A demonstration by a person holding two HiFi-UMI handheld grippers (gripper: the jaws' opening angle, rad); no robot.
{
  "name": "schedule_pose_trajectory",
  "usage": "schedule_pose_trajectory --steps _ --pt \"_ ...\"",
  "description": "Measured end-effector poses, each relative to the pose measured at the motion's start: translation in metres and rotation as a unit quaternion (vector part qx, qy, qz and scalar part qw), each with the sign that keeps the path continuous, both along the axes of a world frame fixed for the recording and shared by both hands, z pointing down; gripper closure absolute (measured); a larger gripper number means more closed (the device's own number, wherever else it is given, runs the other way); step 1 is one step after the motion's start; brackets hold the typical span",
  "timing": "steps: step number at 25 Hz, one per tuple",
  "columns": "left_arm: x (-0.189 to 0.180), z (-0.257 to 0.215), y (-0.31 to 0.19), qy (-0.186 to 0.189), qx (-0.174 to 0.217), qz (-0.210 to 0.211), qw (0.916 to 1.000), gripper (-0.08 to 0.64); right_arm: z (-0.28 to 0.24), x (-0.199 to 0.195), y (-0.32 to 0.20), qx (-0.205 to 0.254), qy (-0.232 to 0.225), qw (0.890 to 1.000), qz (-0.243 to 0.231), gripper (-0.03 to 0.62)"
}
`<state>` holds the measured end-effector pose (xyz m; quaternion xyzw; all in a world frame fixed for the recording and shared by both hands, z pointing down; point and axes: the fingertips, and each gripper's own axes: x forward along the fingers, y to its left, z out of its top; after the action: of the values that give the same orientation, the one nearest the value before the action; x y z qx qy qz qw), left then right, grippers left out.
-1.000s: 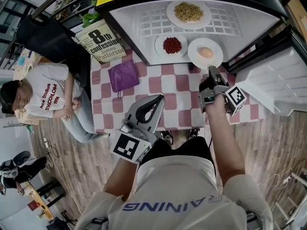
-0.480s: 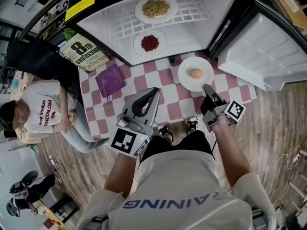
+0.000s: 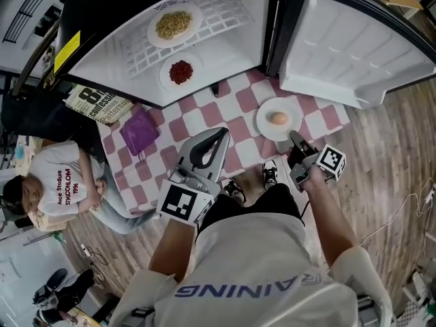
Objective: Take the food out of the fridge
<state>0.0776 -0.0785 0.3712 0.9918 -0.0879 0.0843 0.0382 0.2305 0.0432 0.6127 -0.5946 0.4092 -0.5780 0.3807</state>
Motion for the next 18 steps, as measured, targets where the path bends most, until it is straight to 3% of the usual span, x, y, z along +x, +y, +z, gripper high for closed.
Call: schedule_pose_trajectory --steps 9,15,18 --pt "0.006 0.004 0.007 -0.007 -0.003 0.008 0.9999 0.552 0.022 0.018 0.015 -0.031 0.006 0.999 0.041 0.565" --pt "-0.005 0.003 -0.006 -0.010 -0.002 -0.011 0.9999 0.552 0.028 0.018 0.014 -0.088 0.074 0.993 -0.005 0.561" --pt "-0.010 0.003 -0.011 -0.006 -0.007 -0.020 0.9998 0.552 0.028 0.017 0.011 -0.113 0.117 0.986 -0.039 0.481"
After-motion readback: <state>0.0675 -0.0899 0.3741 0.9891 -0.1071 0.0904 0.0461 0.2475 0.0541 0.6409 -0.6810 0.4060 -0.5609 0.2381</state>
